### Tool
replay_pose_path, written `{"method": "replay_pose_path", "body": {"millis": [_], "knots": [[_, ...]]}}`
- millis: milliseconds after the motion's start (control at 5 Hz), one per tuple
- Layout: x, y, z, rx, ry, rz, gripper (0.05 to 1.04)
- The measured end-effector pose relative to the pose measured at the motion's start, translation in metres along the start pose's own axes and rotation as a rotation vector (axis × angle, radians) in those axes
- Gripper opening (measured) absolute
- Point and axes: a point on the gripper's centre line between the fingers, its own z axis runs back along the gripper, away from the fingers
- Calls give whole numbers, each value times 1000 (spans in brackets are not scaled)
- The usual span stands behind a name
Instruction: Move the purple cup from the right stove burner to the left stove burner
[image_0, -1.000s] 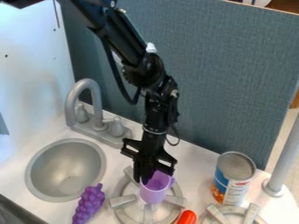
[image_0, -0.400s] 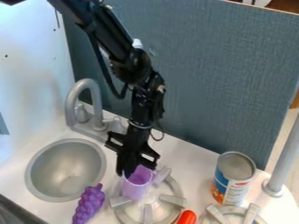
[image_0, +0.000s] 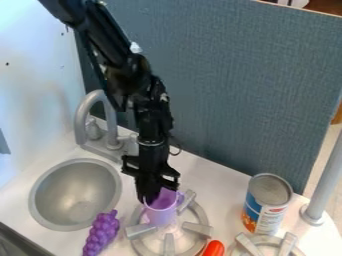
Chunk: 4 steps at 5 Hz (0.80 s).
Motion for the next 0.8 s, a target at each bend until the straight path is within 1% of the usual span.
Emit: {"method": "replay_pose_path", "body": {"millis": [200,400,600,800], "knots": [[2,-10,-2,-66,-19,-9,93],[0,-11,-8,-64,12,6,113],[1,-16,-6,-39,27,6,303],[-4,-21,-8,-17,41,12,593]]}}
